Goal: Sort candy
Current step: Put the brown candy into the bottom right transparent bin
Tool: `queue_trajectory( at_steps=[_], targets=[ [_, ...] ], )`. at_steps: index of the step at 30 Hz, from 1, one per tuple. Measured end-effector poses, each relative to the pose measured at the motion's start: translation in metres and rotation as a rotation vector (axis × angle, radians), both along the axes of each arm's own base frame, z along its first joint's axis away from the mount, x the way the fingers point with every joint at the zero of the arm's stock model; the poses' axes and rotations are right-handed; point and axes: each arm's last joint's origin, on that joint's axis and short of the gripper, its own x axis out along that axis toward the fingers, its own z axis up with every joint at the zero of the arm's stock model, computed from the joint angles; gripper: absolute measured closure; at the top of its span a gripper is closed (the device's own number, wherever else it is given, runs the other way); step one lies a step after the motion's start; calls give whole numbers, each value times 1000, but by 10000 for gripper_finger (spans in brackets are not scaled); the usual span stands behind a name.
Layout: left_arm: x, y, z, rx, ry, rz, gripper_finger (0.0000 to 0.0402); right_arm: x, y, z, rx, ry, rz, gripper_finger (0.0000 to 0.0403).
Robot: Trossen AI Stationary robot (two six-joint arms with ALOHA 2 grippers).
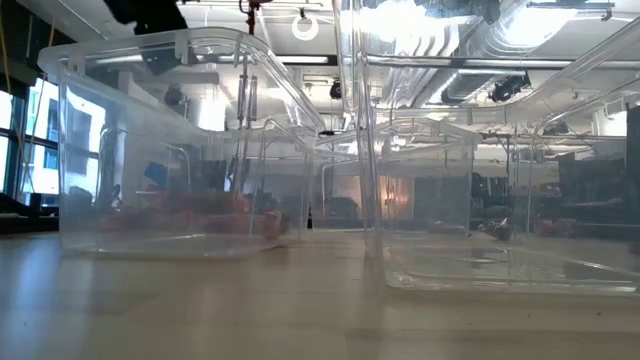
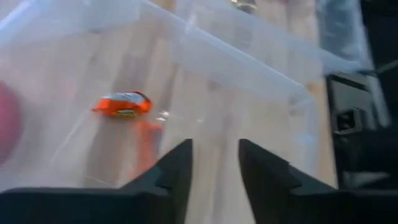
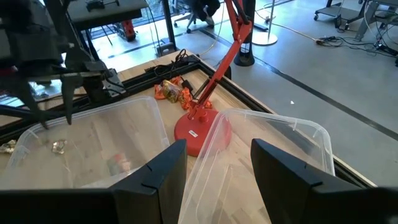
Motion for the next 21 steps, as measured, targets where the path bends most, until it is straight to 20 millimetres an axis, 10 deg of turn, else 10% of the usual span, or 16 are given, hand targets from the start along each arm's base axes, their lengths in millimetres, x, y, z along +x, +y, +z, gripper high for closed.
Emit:
queue_trajectory(
  at_steps=[10, 21],
  targets=[
    [-37, -63, 21, -303, 321, -249, 204, 0, 0, 0, 1, 0, 0, 229],
    [-65, -167, -57, -351, 648, -441, 213, 0, 0, 0, 0, 4, 0, 229]
  ],
)
